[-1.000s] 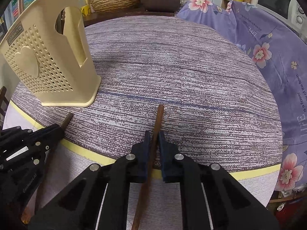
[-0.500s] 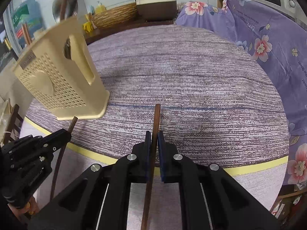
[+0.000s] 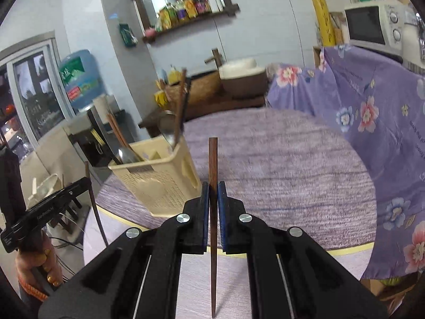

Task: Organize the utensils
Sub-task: 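Carry both brown chopsticks over the holder and lower them in with both tools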

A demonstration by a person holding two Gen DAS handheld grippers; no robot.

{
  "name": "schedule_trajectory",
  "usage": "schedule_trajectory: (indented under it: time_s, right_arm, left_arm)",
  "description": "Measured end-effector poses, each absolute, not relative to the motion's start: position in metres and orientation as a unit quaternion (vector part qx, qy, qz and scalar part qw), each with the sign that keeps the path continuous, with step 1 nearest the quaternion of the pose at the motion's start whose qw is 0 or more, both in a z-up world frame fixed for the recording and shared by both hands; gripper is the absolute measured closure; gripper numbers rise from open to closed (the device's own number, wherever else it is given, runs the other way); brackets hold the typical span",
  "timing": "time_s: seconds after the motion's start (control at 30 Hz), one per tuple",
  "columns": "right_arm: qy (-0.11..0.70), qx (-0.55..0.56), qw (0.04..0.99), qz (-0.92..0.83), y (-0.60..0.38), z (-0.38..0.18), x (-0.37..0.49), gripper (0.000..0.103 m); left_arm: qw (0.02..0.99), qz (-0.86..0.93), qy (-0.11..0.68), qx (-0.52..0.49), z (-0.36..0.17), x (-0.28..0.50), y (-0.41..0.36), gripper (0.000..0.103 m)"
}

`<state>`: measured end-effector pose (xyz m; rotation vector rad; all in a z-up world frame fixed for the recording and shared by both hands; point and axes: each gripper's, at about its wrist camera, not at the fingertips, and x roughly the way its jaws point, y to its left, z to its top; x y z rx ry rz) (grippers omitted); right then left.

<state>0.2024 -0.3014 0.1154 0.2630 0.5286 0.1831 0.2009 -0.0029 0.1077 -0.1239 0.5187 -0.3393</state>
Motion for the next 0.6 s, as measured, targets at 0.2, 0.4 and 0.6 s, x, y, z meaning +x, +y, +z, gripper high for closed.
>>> schedule_trajectory:
  time_s: [0.2,0.4,0.6]
  right_arm:
    - [0.241,0.117,0.958,0.100,-0.290,0.133,0.190,0.096]
    - [0.232,0.114,0.960,0.107,-0.286,0.142,0.188,0.096]
    - [0.228,0.108,0.961,0.111,-0.283,0.145,0.190,0.096]
  left_arm:
    - [0.956,-0.163,0.230,-0.079,0.122,0.191,0.011,0.095]
    - [0.956,-0.171,0.220,-0.094,0.128,0.189,0.019,0.095]
    - [0.955,-0.177,0.217,-0.100,0.126,0.190,0.018,0.096]
